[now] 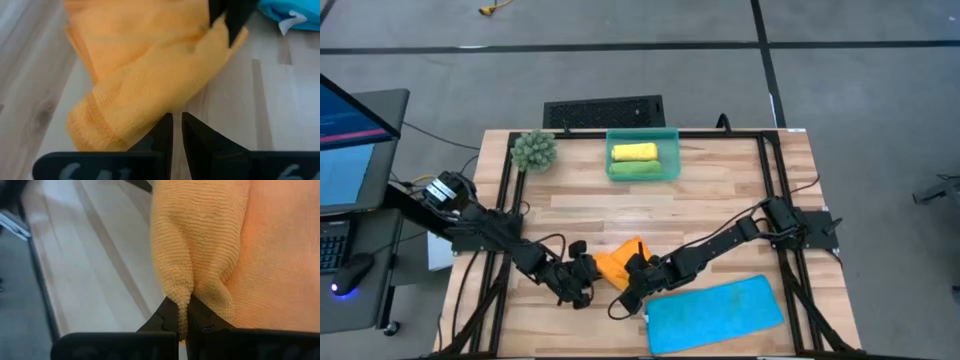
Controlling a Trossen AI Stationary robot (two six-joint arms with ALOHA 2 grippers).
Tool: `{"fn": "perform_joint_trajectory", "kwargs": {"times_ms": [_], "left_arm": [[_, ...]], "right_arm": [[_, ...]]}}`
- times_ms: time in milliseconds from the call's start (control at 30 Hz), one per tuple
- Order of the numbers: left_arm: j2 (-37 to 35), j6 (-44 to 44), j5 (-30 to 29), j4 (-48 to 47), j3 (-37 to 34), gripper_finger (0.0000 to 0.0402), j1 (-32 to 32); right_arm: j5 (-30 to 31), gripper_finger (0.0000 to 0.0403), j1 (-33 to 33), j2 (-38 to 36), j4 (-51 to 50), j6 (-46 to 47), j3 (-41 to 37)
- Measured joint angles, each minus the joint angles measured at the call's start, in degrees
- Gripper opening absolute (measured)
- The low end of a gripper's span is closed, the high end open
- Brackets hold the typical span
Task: Roll microfiber towels into tight, uniform cylinder then place into a basket
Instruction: Roll the orange towel
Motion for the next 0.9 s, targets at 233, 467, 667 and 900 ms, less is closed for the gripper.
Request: {"fn": "perform_joint_trajectory", "kwargs": {"times_ms": [233,467,667,900], "left_arm": [[1.9,6.1,6.3,0.2,0.0,0.0017,2.0],[5.5,5.6,4.2,2.2,0.1,0.0001,2.2],[6.2,5.3,1.6,2.3,0.8,0.0002,3.0],[6.1,8.7,1.4,2.1,5.3,0.0002,3.2]], "right_arm": [[0.2,0.0017,0.3,-0.1,1.6,0.9,0.1],[0.1,0.0017,0.2,-0.2,2.1,0.8,0.1],[-2.1,0.0017,0.4,-0.2,1.2,0.4,0.1],[-3.0,0.0019,0.4,-0.2,0.2,2.3,0.1]]}}
